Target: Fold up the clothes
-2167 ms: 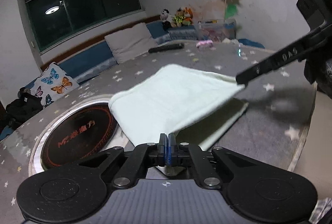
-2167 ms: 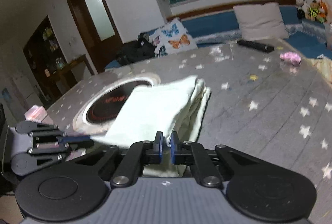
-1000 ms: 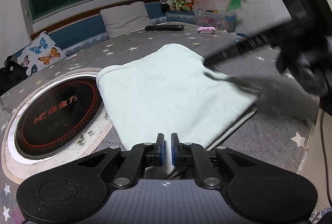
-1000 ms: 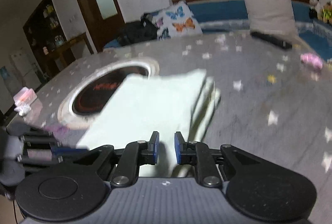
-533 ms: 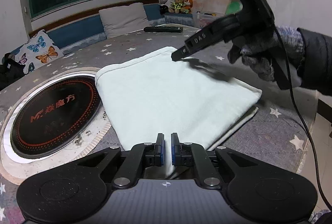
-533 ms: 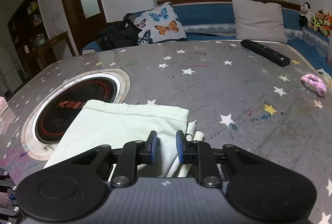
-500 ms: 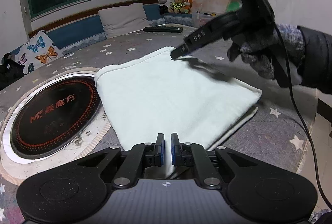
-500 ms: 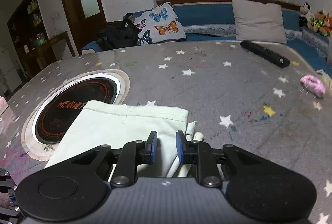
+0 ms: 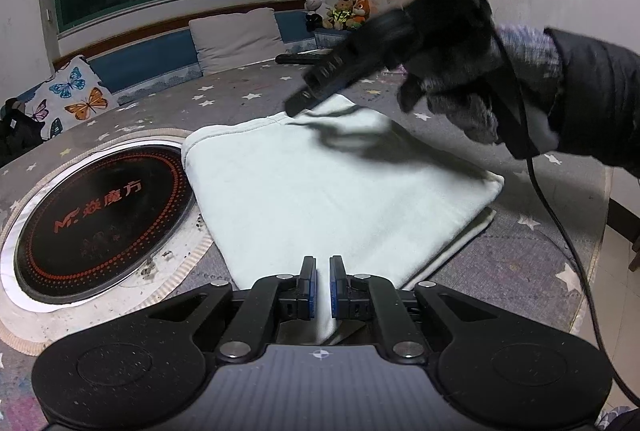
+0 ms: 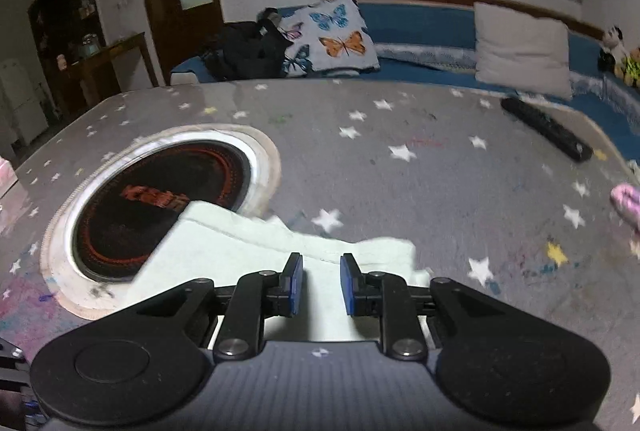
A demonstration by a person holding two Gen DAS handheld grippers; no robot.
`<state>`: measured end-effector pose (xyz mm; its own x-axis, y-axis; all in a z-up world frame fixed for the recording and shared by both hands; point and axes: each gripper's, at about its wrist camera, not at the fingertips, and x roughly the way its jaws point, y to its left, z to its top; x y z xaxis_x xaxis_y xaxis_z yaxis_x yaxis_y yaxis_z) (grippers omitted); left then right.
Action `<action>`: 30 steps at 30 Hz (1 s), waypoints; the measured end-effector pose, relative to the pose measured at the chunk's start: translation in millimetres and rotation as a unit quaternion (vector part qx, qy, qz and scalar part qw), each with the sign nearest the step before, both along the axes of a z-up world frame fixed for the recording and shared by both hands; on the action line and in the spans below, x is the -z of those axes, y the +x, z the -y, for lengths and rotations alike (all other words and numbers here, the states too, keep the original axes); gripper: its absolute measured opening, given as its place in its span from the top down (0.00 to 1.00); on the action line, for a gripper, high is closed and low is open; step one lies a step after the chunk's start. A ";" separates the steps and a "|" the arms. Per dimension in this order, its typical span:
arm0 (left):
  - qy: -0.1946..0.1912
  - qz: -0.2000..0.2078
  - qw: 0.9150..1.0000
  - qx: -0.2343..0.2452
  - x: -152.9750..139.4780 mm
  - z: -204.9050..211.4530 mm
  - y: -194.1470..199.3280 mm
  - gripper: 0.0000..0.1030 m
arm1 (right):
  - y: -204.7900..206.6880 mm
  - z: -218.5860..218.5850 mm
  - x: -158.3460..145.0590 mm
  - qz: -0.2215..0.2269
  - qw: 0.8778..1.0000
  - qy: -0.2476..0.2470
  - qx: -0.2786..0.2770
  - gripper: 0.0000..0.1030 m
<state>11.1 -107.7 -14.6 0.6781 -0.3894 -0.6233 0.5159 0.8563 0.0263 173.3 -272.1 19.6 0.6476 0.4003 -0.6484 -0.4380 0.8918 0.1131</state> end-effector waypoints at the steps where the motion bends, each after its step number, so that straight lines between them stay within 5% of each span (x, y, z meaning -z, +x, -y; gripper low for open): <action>1: -0.001 0.000 1.000 -0.001 -0.1 -0.4 0.0 0.92 | -0.3 -5.5 -3.7 0.001 1.000 0.004 -0.010 0.81; 7: -0.007 -0.001 1.000 -0.003 -0.3 -2.2 -0.6 0.91 | 5.0 -52.7 -4.0 -0.020 0.997 0.009 -0.076 0.81; 16: -0.013 -0.001 1.000 -0.002 -0.2 -3.1 -0.6 0.88 | 15.6 -97.9 15.7 -0.021 0.995 -0.046 -0.088 0.74; 19: -0.012 0.000 1.000 -0.006 -0.6 -2.3 -1.5 0.68 | 10.7 -94.4 7.2 -0.014 0.996 -0.039 -0.084 0.72; 30: -0.001 0.016 0.999 -0.040 -7.3 -3.8 -9.5 0.35 | -45.8 -21.7 -28.8 -0.005 0.998 0.010 -0.058 0.54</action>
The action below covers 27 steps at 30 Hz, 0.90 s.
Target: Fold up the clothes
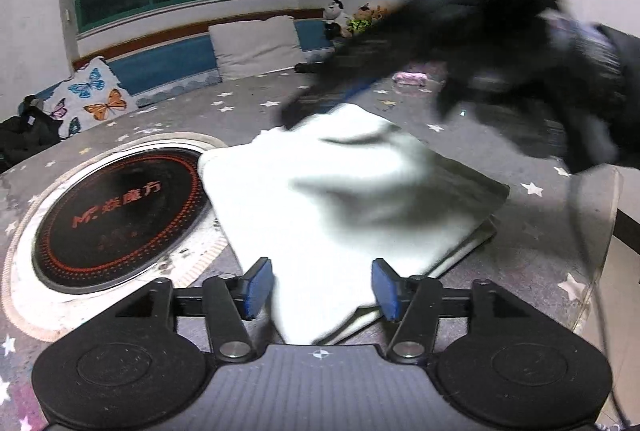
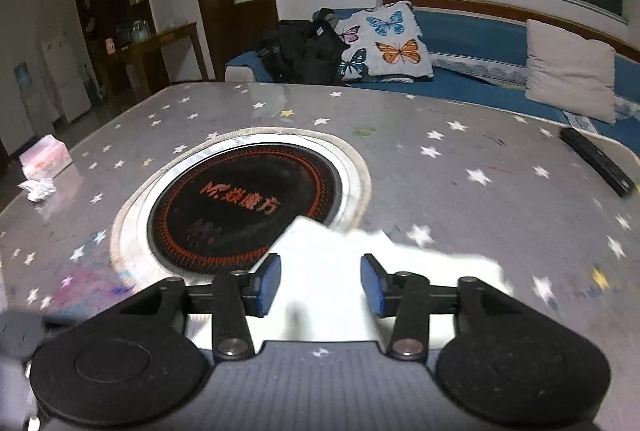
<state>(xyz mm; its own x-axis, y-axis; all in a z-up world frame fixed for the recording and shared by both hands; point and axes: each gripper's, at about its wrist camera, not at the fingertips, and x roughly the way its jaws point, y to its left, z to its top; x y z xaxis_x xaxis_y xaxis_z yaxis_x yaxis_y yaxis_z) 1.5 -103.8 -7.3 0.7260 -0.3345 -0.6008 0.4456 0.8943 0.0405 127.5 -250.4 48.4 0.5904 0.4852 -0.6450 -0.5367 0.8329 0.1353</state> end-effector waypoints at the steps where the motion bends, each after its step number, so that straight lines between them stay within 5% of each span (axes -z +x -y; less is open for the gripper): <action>1: 0.002 0.002 1.000 -0.006 -0.6 -0.6 -0.5 0.30 | -8.7 7.9 -0.7 -0.001 1.000 0.003 0.002 0.54; 7: -0.002 0.015 0.999 -0.035 -7.5 -4.9 -4.9 0.06 | -63.9 40.9 2.5 -0.009 1.000 0.025 0.007 0.54; 10: -0.004 0.017 0.999 -0.046 -10.0 -6.6 -6.0 0.02 | -86.4 51.3 9.4 -0.009 0.999 0.043 0.014 0.54; 17: -0.005 0.009 0.998 -0.068 -11.3 -10.5 -3.3 0.00 | -103.3 69.5 43.0 -0.038 0.996 0.061 0.057 0.54; 27: -0.017 -0.013 0.994 -0.109 -11.2 -19.2 12.4 0.00 | -94.7 64.9 30.2 -0.003 0.995 0.091 0.050 0.54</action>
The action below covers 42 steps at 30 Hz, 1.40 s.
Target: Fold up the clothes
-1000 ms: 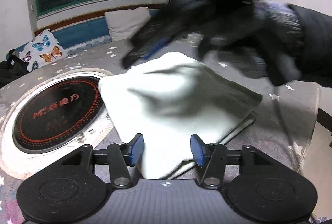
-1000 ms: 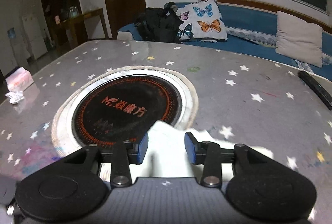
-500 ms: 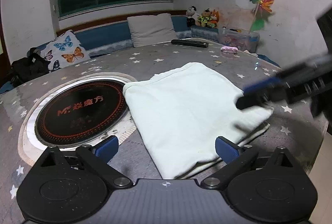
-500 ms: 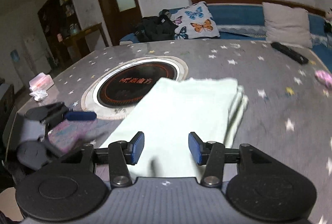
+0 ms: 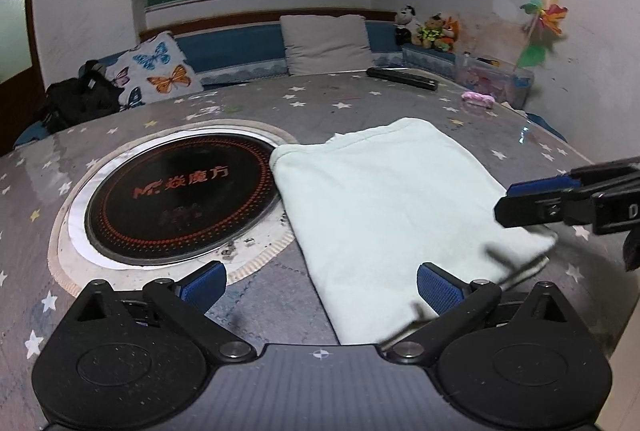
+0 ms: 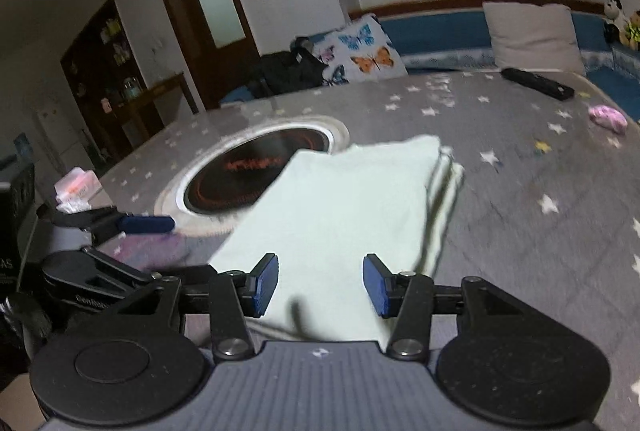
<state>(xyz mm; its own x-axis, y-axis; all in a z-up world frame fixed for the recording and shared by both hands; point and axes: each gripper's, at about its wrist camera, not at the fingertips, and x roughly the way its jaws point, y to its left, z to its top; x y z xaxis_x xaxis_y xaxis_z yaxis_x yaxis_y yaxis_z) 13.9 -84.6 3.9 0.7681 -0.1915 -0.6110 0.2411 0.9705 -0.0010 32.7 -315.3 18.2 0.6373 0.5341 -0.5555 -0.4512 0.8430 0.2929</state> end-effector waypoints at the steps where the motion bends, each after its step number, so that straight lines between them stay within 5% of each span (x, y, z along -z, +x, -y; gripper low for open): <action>1: -0.001 -0.003 1.000 -0.003 0.2 -0.9 2.0 0.00 | 3.3 -2.5 1.2 0.000 1.000 0.002 -0.001 0.54; 7: 0.000 -0.011 1.000 -0.016 0.1 -5.8 13.9 0.00 | 14.5 -9.4 10.9 -0.016 1.000 -0.014 -0.004 0.54; 14: -0.007 -0.018 0.999 -0.027 -1.5 -3.0 34.3 0.00 | 43.8 -10.7 -5.4 0.025 0.999 -0.011 0.024 0.54; 22: 0.003 -0.019 0.999 -0.031 -3.5 -4.3 52.9 0.00 | 79.8 -2.0 24.9 -0.015 0.998 -0.013 0.057 0.55; 30: 0.000 -0.028 0.999 -0.043 -4.5 -4.0 80.9 0.00 | 97.2 -9.6 3.1 0.016 0.998 -0.024 0.052 0.54; 42: 0.009 -0.033 0.997 -0.068 -3.3 -3.8 120.2 0.00 | 129.2 -12.7 16.9 0.008 0.997 -0.038 0.066 0.55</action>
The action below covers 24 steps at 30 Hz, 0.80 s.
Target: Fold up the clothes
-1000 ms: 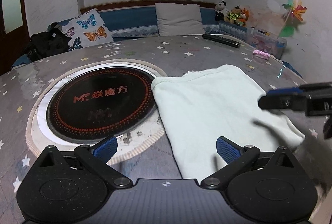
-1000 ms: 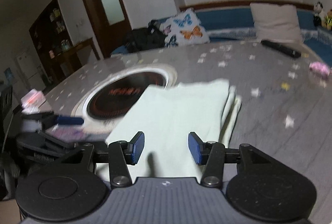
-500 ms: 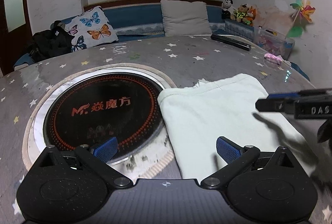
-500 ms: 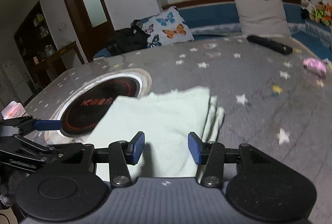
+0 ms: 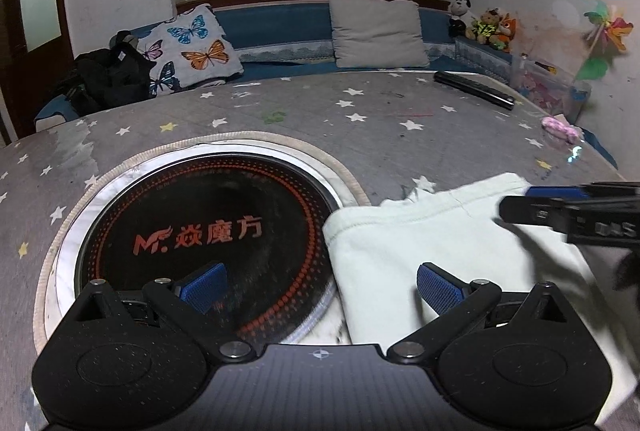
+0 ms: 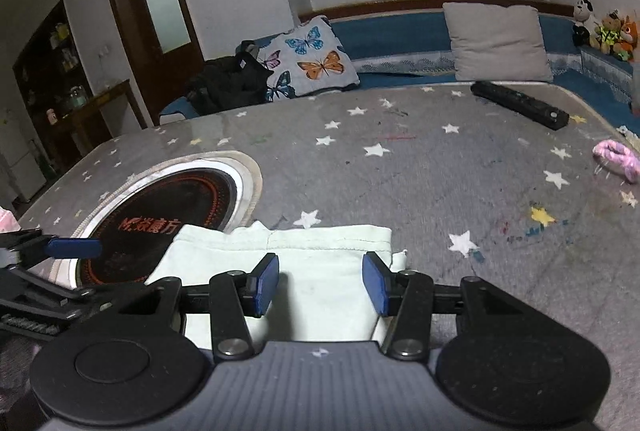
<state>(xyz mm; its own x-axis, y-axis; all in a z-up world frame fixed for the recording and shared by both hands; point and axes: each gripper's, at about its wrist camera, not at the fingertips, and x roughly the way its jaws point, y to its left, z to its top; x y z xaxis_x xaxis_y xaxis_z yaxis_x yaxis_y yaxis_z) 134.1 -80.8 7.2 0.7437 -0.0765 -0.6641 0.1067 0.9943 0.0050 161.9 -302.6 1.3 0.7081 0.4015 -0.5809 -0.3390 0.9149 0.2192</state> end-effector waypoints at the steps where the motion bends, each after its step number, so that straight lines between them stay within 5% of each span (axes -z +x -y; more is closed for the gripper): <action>1: 0.002 -0.001 1.000 -0.004 1.1 -0.2 3.6 0.00 | -2.3 -0.2 -1.8 0.004 1.000 -0.001 -0.003 0.55; 24: -0.002 -0.020 0.999 -0.031 14.9 -7.9 28.4 0.00 | -12.4 -4.8 -0.5 0.014 0.999 -0.037 -0.013 0.54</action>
